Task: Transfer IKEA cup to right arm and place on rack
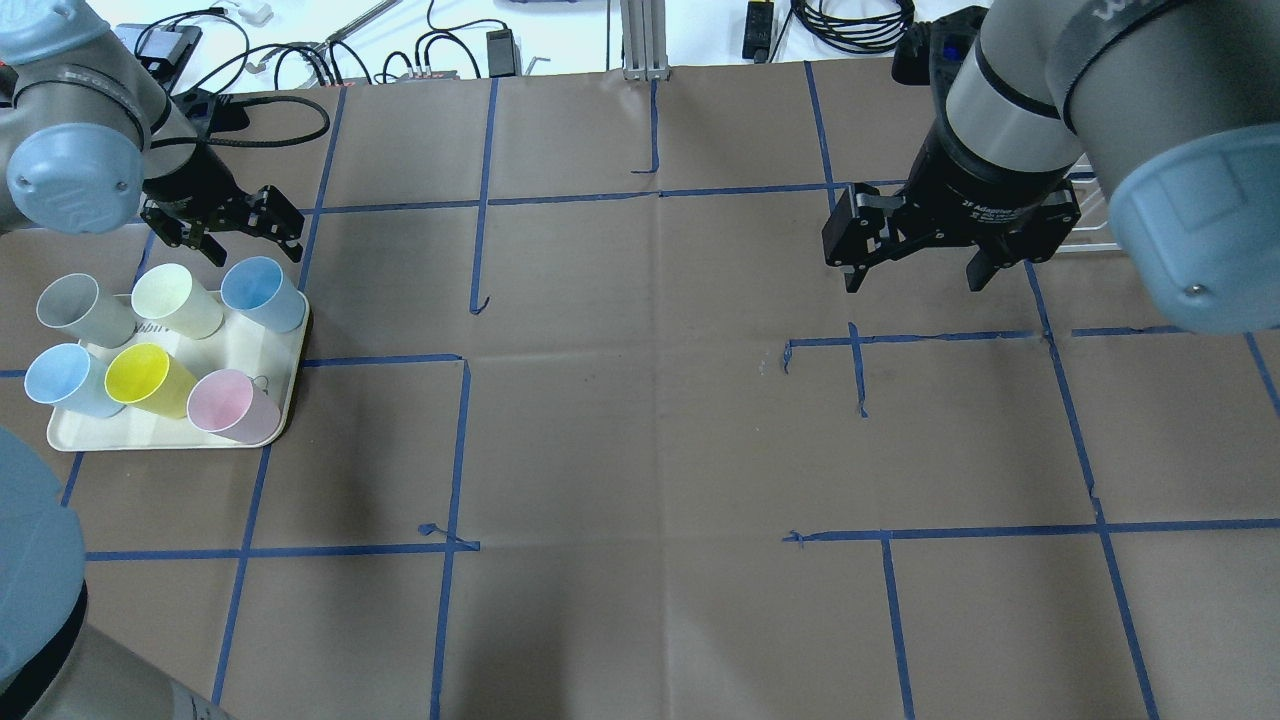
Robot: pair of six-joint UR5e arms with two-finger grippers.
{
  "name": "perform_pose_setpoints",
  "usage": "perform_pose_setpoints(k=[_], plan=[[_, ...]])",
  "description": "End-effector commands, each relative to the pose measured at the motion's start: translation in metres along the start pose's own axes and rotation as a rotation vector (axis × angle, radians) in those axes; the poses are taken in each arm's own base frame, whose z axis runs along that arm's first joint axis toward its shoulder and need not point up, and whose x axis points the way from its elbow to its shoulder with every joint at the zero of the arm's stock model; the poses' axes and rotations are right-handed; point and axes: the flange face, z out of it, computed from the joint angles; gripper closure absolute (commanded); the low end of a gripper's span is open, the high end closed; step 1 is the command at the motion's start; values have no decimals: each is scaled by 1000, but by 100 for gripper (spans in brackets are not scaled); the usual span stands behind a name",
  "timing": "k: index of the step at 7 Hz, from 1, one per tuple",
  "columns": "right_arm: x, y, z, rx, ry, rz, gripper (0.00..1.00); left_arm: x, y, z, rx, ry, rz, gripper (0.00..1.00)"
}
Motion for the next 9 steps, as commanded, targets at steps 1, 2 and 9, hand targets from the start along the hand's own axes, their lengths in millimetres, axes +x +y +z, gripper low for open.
perform_pose_setpoints(k=[1, 2, 9], plan=[[0, 0, 0, 0, 0, 0, 0, -1, -2, 20, 1, 0, 3, 1], [0, 0, 0, 0, 0, 0, 0, -2, -3, 27, -6, 2, 7, 1], [0, 0, 0, -1, -5, -1, 0, -6, -8, 54, -42, 17, 12, 27]])
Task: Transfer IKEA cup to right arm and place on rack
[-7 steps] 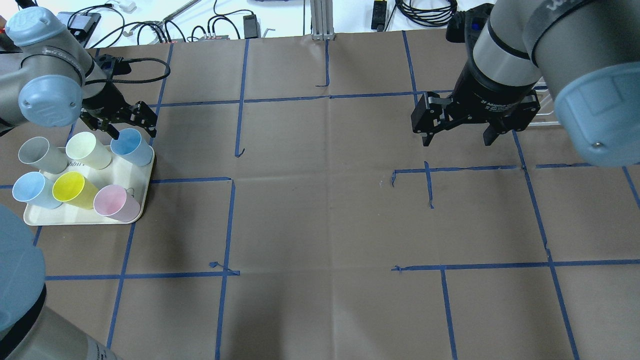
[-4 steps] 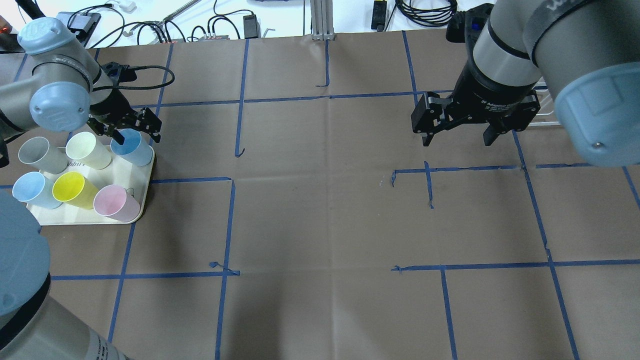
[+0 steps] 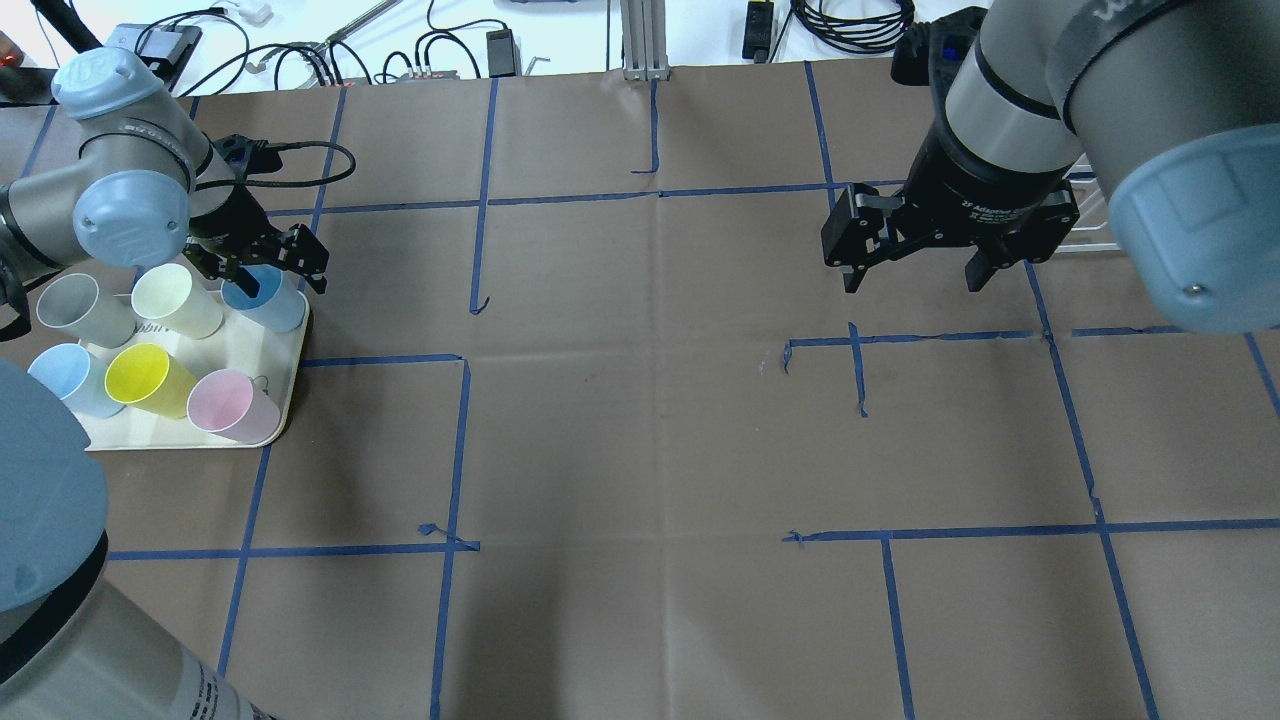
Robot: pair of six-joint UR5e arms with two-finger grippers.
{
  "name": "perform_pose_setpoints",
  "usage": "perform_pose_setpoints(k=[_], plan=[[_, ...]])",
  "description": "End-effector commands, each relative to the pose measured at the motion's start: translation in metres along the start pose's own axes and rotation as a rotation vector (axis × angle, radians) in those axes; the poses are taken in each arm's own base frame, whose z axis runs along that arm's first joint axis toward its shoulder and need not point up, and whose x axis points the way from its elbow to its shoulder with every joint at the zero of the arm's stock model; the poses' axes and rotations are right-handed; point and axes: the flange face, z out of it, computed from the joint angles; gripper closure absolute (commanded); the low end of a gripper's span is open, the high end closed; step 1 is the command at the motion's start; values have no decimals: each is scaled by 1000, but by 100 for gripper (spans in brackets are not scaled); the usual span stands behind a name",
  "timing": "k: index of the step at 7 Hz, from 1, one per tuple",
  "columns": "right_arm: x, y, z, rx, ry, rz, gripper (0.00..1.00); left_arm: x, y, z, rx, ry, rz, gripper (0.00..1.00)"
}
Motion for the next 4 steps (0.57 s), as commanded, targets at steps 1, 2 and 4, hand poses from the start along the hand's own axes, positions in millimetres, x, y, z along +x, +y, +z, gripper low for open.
perform_pose_setpoints(k=[1, 2, 4], plan=[[0, 0, 0, 0, -1, 0, 0, -3, -1, 0, 0, -3, 18, 49], [0, 0, 0, 0, -1, 0, 0, -4, 0, 0, -1, -7, 26, 68], [0, 0, 0, 0, -1, 0, 0, -5, -2, -4, 3, -12, 26, 100]])
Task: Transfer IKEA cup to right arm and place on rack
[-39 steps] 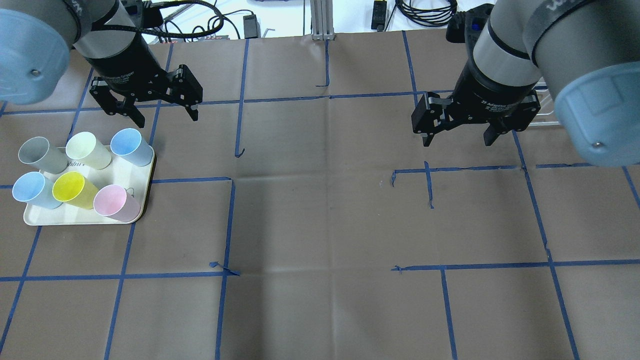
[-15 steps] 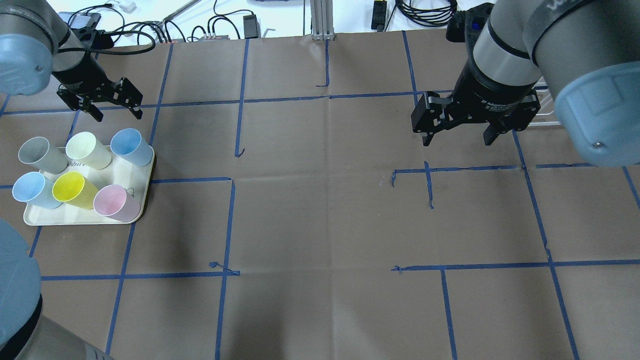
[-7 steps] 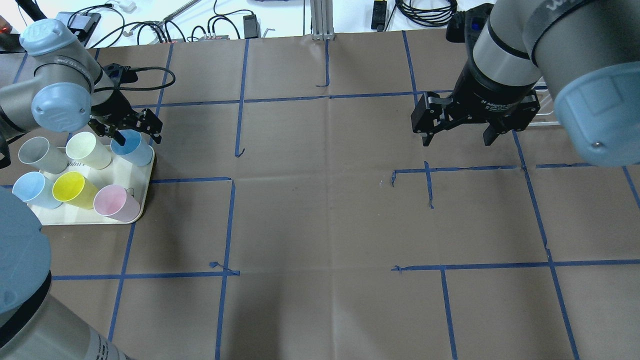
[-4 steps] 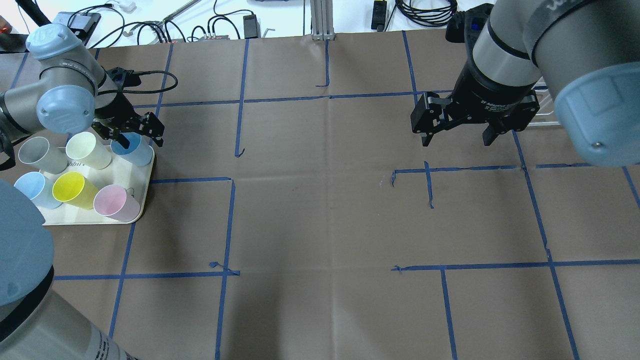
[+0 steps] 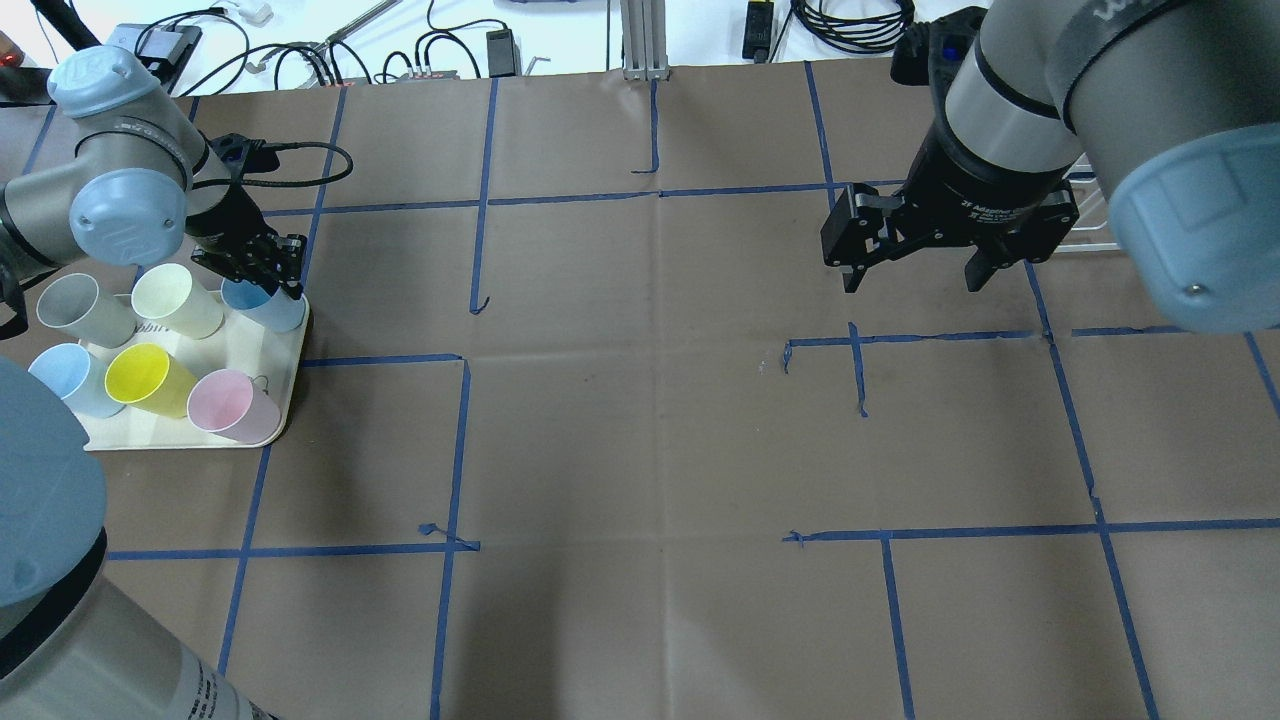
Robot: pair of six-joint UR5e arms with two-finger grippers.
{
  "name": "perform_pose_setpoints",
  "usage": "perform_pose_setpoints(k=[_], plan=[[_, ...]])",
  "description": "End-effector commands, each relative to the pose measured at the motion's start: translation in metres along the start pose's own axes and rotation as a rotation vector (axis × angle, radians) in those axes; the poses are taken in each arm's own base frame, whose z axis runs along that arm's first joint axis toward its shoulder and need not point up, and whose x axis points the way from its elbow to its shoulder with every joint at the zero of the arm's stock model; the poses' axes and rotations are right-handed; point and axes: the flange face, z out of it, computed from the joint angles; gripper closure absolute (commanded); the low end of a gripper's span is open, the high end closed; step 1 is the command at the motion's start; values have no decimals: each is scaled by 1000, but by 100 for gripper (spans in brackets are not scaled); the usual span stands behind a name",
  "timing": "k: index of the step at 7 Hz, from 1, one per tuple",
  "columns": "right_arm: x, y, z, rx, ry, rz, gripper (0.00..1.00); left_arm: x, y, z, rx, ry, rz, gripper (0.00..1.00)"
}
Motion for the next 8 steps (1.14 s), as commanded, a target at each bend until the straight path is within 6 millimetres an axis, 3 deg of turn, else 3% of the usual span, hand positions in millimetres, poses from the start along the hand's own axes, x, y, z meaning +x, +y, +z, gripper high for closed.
perform_pose_setpoints(k=[1, 6, 8], plan=[[0, 0, 0, 0, 0, 0, 0, -1, -1, -4, 6, -6, 1, 100], [0, 0, 0, 0, -2, 0, 0, -1, 1, -37, 41, -25, 13, 100], [0, 0, 0, 0, -3, 0, 0, 5, 12, -68, 68, -36, 16, 100]])
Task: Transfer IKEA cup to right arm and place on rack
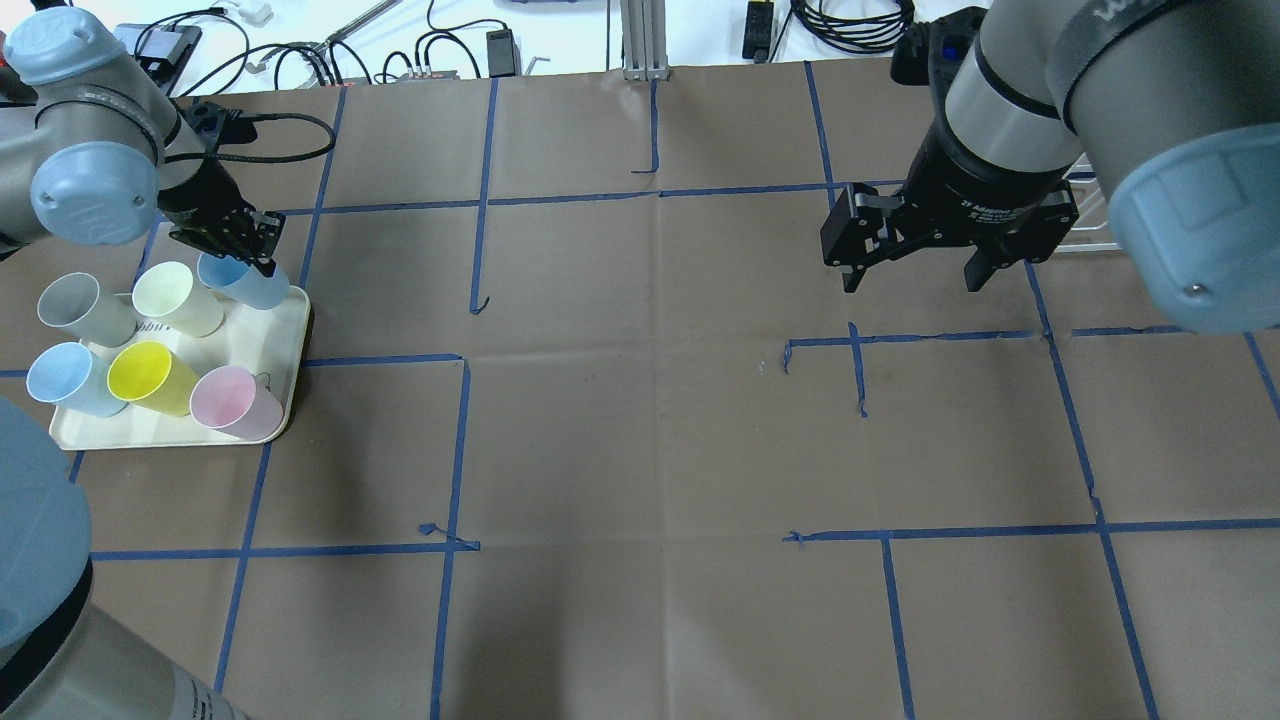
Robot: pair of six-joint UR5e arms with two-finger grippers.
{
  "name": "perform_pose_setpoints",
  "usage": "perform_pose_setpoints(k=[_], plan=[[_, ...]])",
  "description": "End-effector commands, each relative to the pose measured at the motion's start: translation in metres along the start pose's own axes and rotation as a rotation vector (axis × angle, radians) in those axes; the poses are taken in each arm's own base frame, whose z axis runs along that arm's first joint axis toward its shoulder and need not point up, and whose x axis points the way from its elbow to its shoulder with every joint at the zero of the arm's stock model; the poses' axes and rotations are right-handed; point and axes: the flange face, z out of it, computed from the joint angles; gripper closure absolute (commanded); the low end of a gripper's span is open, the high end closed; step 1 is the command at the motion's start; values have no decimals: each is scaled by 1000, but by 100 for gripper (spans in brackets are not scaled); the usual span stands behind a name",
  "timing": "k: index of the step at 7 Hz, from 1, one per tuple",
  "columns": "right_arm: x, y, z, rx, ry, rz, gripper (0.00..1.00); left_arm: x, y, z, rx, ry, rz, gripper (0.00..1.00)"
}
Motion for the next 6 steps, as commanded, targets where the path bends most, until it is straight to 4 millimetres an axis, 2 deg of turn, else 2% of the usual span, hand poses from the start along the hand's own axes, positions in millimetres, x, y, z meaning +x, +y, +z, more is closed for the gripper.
perform_pose_setpoints(k=[1, 2, 3, 4, 5, 6], plan=[[-1, -1, 0, 3, -12, 4, 0, 8, 6, -36, 46, -19, 8, 100], [-4, -6, -1, 53, -52, 4, 1, 8, 9, -59, 35, -16, 6, 100], [-14, -7, 22, 78, -187, 0, 1, 5, 5, -82, 26, -55, 11, 100], [-19, -6, 46, 132, -285, -7, 1, 15, 1, -107, 22, -70, 29, 100], [-22, -6, 56, 158, -353, -13, 1, 34, -2, -131, 26, -73, 49, 100], [-22, -9, 54, 169, -433, 11, 1, 49, -1, -151, 37, -70, 51, 100]])
